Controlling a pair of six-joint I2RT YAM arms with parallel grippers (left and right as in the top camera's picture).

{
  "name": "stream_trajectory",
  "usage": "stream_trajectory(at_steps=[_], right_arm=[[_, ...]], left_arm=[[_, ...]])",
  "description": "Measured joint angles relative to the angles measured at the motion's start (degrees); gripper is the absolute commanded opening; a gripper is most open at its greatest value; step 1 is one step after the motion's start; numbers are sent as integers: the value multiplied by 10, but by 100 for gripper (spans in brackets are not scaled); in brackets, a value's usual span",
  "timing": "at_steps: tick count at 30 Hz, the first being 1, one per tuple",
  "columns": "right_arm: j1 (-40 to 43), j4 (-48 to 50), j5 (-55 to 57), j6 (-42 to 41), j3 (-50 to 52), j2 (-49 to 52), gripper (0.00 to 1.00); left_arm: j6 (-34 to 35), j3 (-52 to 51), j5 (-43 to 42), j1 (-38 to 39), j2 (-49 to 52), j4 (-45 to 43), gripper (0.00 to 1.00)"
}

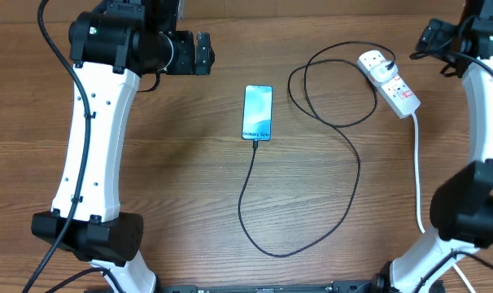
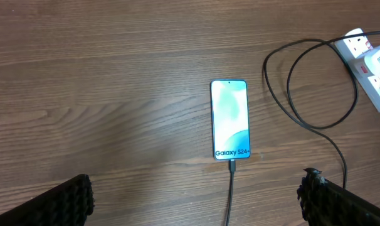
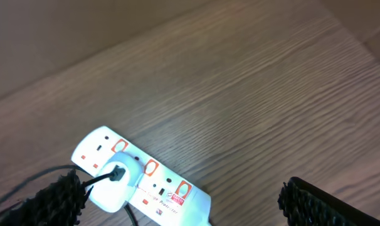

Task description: Plug charger to phone and switch on socket

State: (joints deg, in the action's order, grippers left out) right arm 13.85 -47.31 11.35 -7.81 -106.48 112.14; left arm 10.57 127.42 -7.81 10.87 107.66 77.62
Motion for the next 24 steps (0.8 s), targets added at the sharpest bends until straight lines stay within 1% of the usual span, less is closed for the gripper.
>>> stream_trajectory(at_steps=[3, 10, 19, 24], right_arm=[[6, 27, -4, 4, 0, 47, 100], [19, 37, -2, 4, 1, 121, 100], [19, 41, -2, 6, 1, 175, 100], [19, 41, -7, 6, 1, 189, 100]], left_arm=[[0, 0, 0, 0, 0, 0, 100], [0, 0, 0, 0, 0, 0, 100], [0, 0, 0, 0, 0, 0, 100], [0, 0, 0, 0, 0, 0, 100]])
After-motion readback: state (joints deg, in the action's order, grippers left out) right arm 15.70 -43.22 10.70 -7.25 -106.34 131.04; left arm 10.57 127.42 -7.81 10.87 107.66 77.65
